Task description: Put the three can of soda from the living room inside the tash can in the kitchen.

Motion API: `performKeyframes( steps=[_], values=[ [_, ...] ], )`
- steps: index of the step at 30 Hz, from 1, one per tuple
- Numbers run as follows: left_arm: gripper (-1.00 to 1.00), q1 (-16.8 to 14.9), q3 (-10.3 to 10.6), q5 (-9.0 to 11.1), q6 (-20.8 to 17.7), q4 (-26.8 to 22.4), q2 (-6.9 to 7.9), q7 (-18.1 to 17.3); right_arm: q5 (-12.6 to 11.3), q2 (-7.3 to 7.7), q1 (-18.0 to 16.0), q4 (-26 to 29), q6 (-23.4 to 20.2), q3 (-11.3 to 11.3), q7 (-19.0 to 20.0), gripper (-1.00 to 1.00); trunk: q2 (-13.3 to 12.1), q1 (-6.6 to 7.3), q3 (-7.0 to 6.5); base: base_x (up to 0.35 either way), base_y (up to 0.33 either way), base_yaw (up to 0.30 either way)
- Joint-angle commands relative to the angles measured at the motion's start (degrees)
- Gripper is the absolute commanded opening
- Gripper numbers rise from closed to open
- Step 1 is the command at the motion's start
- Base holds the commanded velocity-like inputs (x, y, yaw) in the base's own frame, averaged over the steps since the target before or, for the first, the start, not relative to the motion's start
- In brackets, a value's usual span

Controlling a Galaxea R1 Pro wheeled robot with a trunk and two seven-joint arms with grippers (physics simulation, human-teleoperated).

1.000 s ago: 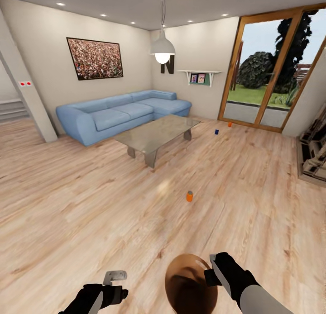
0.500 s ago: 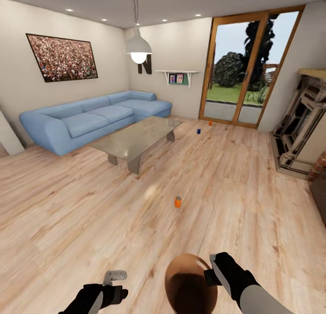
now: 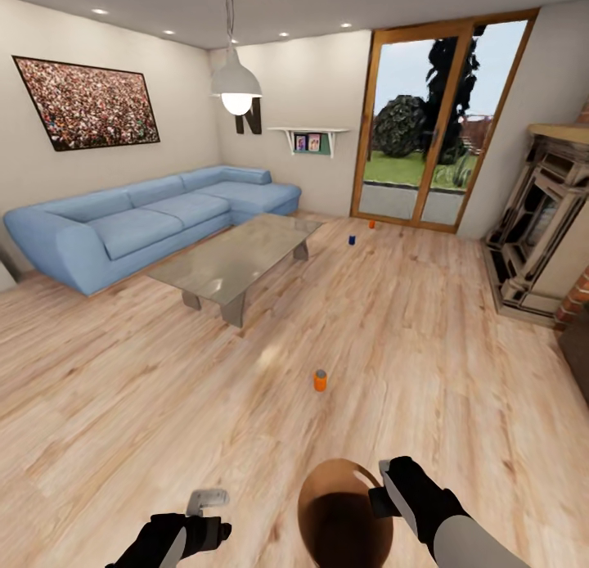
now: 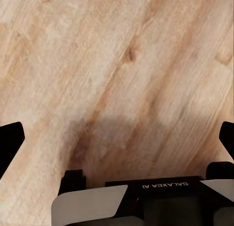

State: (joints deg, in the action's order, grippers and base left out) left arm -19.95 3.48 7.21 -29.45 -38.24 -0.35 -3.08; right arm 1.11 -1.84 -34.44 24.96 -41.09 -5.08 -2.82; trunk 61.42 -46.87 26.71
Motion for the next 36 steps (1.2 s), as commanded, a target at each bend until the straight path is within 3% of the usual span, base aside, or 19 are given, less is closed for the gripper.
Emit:
performKeyframes(
  steps=[1, 7, 26, 36],
  values=[
    [1.0, 0.0, -0.01, 0.0, 0.0, 0.0, 0.0, 0.0, -0.67, -0.01, -0.02, 0.01, 0.04, 0.06, 0.27, -1.0, 0.0, 0.0, 0.0, 0.327, 0.124, -0.009],
    [1.0, 0.0, 0.01, 0.0, 0.0, 0.0, 0.0, 0.0, -0.67, -0.01, -0.02, 0.01, 0.04, 0.05, 0.31, -1.0, 0.0, 0.0, 0.0, 0.327, 0.124, -0.111],
    [1.0, 0.0, 0.02, 0.0, 0.0, 0.0, 0.0, 0.0, -0.72, -0.01, -0.02, 0.01, 0.04, -0.02, 0.44, -1.0, 0.0, 0.0, 0.0, 0.327, 0.124, -0.263],
    [1.0, 0.0, 0.02, -0.05, 0.17, 0.0, 0.0, 0.0, -0.68, -0.01, -0.02, 0.01, 0.04, -0.02, 0.44, -1.0, 0.0, 0.0, 0.0, 0.327, 0.124, -0.056]
  ],
)
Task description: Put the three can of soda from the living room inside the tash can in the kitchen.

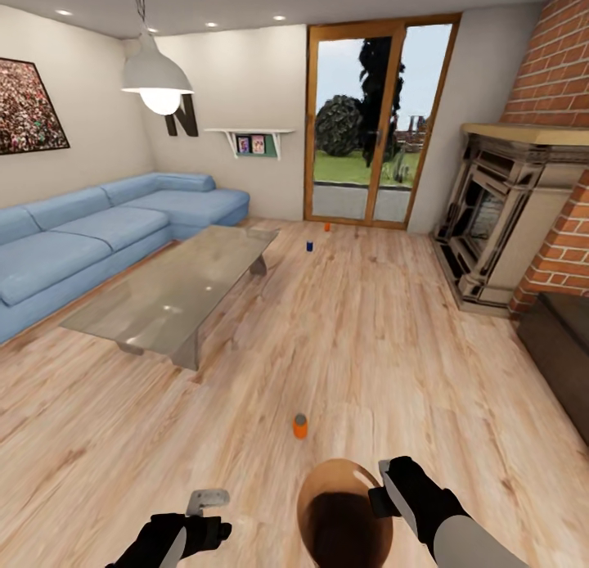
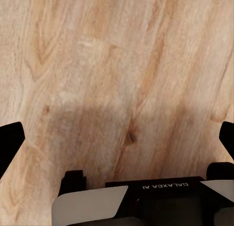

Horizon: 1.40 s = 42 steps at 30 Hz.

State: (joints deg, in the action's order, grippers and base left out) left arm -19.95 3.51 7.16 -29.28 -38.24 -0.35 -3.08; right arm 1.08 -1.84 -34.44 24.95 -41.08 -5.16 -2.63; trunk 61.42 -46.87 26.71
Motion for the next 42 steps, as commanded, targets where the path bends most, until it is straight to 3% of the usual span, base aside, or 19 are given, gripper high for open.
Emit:
performKeyframes(
  steps=[1, 25, 42],
  values=[
    [1.0, 0.0, 0.0, 0.01, 0.02, 0.0, 0.0, 0.0, -0.65, -0.01, -0.02, 0.01, 0.04, 0.06, 0.26, -1.0, 0.0, 0.0, 0.0, 0.327, 0.124, -0.054],
    [1.0, -0.01, -0.02, 0.05, 0.1, 0.0, 0.0, 0.0, -0.67, -0.03, -0.02, 0.01, 0.04, 0.06, 0.26, -1.0, 0.0, 0.0, 0.0, 0.332, 0.092, -0.201],
    [1.0, 0.0, 0.0, 0.05, 0.1, 0.0, 0.0, -0.08, -0.71, -0.01, -0.02, 0.01, 0.04, 0.06, 0.26, -1.0, 0.0, 0.0, 0.0, 0.334, 0.085, -0.043]
  ],
)
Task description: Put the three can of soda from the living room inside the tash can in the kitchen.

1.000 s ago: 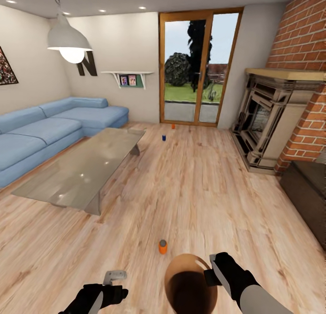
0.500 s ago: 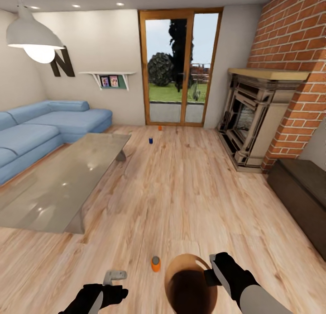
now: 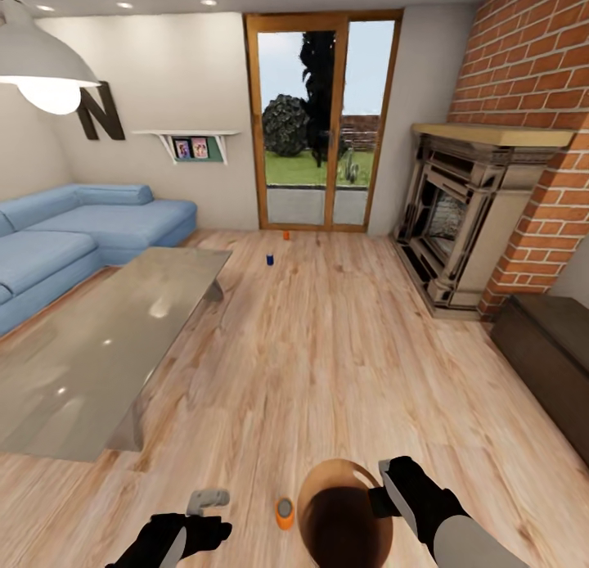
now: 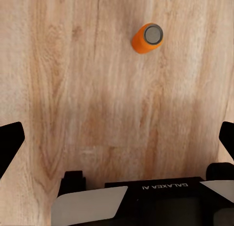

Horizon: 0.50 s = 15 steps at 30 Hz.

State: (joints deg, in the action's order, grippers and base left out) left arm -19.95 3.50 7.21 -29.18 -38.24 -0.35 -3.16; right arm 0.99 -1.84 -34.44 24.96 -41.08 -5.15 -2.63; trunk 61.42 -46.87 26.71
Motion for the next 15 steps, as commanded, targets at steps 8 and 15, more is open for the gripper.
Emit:
performKeyframes(
  steps=[8, 15],
  values=[
    [1.0, 0.0, -0.05, 0.06, 0.0, 0.0, 0.0, -0.01, -0.62, -0.01, -0.02, 0.01, 0.04, 0.06, 0.26, -1.0, 0.0, 0.0, 0.0, 0.285, 0.05, -0.18],
    [1.0, 0.0, -0.06, 0.15, 0.0, -0.06, 0.01, -0.01, -0.58, -0.01, -0.02, 0.01, 0.04, 0.06, 0.26, -1.0, 0.0, 0.0, 0.0, 0.074, 0.004, -0.123]
  ],
)
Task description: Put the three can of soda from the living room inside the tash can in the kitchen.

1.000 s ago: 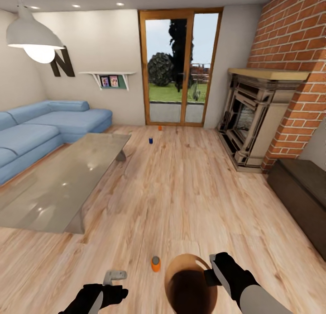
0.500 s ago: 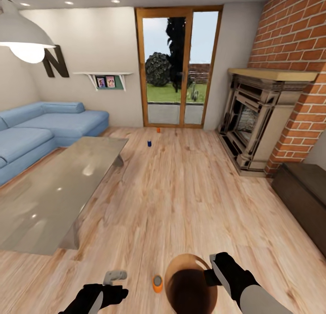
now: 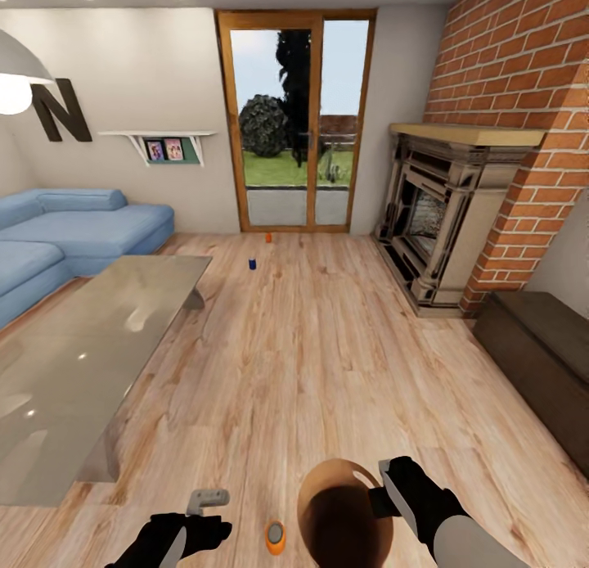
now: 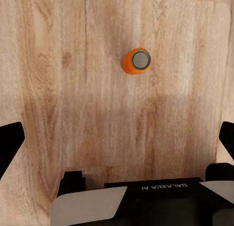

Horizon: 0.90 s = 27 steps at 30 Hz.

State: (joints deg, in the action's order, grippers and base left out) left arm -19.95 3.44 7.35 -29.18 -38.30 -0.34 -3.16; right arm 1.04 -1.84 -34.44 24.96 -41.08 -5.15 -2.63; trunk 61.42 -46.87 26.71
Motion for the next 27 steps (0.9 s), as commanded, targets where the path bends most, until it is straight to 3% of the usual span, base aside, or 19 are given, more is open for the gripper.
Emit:
performKeyframes(
  steps=[1, 27],
  values=[
    [1.0, 0.0, 0.0, 0.01, 0.0, 0.0, 0.0, 0.0, -0.63, -0.01, -0.01, 0.0, 0.04, 0.05, 0.26, -1.0, 0.0, 0.0, 0.0, 0.017, 0.001, -0.031],
    [1.0, 0.0, 0.06, 0.03, 0.0, -0.02, -0.01, 0.0, -0.62, -0.01, -0.01, 0.0, 0.04, 0.05, 0.26, -1.0, 0.0, 0.0, 0.0, 0.002, 0.0, -0.003]
  ],
)
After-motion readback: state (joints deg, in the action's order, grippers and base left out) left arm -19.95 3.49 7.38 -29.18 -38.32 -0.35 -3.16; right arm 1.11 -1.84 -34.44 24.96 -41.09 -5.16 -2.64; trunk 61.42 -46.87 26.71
